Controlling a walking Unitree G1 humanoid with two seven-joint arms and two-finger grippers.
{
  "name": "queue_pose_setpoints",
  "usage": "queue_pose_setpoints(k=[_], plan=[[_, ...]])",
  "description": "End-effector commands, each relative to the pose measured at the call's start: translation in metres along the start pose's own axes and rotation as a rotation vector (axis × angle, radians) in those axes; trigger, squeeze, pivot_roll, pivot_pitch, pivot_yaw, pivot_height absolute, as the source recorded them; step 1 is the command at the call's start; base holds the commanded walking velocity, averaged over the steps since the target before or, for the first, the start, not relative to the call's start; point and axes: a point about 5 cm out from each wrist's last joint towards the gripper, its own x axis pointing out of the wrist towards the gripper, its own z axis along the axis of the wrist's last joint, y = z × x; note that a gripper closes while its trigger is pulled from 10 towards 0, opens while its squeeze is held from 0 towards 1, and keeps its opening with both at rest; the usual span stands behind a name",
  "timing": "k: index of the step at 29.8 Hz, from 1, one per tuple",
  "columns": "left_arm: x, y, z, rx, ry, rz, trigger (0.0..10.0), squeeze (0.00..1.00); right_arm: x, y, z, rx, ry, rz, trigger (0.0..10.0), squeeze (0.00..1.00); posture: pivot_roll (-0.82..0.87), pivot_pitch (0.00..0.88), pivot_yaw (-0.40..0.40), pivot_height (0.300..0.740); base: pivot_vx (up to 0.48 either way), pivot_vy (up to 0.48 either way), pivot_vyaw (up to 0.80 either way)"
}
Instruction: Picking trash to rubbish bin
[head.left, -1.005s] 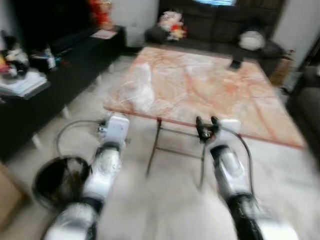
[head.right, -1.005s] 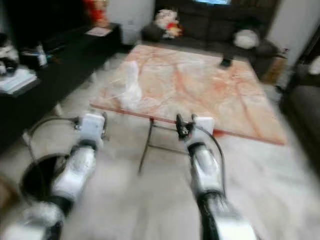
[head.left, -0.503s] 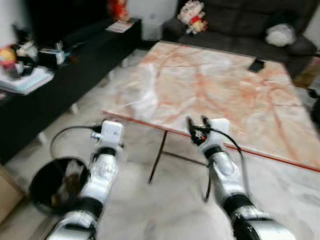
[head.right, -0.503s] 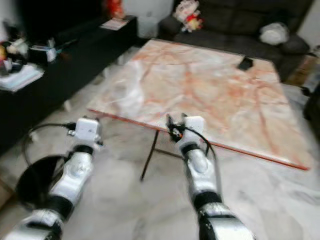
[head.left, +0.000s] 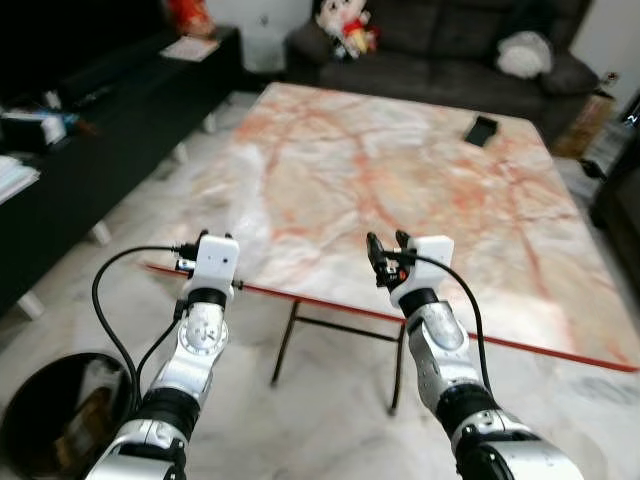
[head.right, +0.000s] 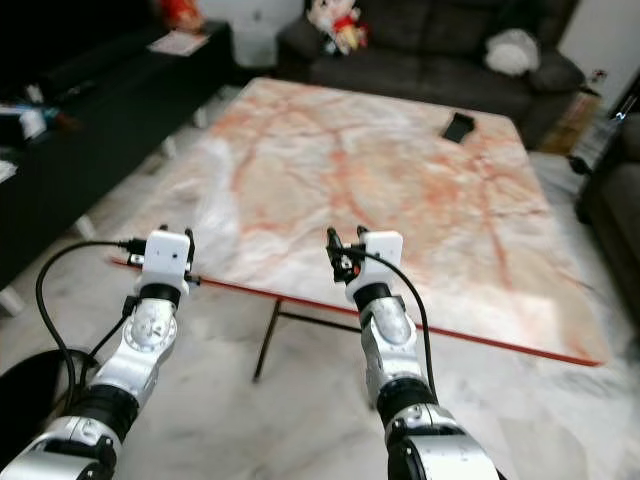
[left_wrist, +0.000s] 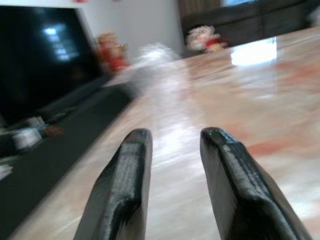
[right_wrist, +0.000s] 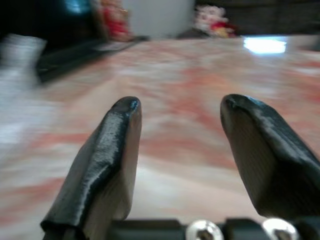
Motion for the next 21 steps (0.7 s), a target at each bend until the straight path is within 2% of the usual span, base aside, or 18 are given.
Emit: queue_pose_setpoints(k=[1, 6, 16, 17, 20, 21], plan=[[0.006, 0.002, 0.013, -0.001, -0.056, -0.005, 10.0, 0.00, 0.004, -0.001, 0.007, 0.005, -0.024, -0.003, 10.0, 0.00, 0.22, 0.000, -0.090, 0.740, 0.480, 0.000, 0.00], [0.014, 0.005, 0.033, 0.035, -0.147, 0.023, 10.0, 0.00, 0.004, -0.001, 0.007, 0.006, -0.023, -0.002, 10.0, 0.00, 0.22, 0.000, -0.094, 0.740, 0.480, 0.000, 0.00], [0.023, 0.013, 0.059, 0.054, -0.247, 0.067, 10.0, 0.00, 0.004, -0.002, 0.007, 0.011, -0.025, -0.007, 10.0, 0.00, 0.22, 0.000, -0.094, 0.740, 0.476, 0.000, 0.00], [0.024, 0.014, 0.067, 0.075, -0.282, 0.077, 10.0, 0.00, 0.004, -0.002, 0.007, 0.012, -0.024, -0.009, 10.0, 0.00, 0.22, 0.000, -0.094, 0.740, 0.000, 0.000, 0.00], [0.024, 0.014, 0.071, 0.095, -0.301, 0.083, 10.0, 0.00, 0.003, -0.003, 0.007, 0.013, -0.024, -0.010, 10.0, 0.00, 0.22, 0.000, -0.094, 0.740, 0.000, 0.000, 0.00], [0.025, 0.014, 0.073, 0.105, -0.305, 0.090, 10.0, 0.51, 0.003, -0.003, 0.006, 0.013, -0.022, -0.010, 10.0, 0.00, 0.22, 0.000, -0.094, 0.740, 0.000, 0.000, 0.00]])
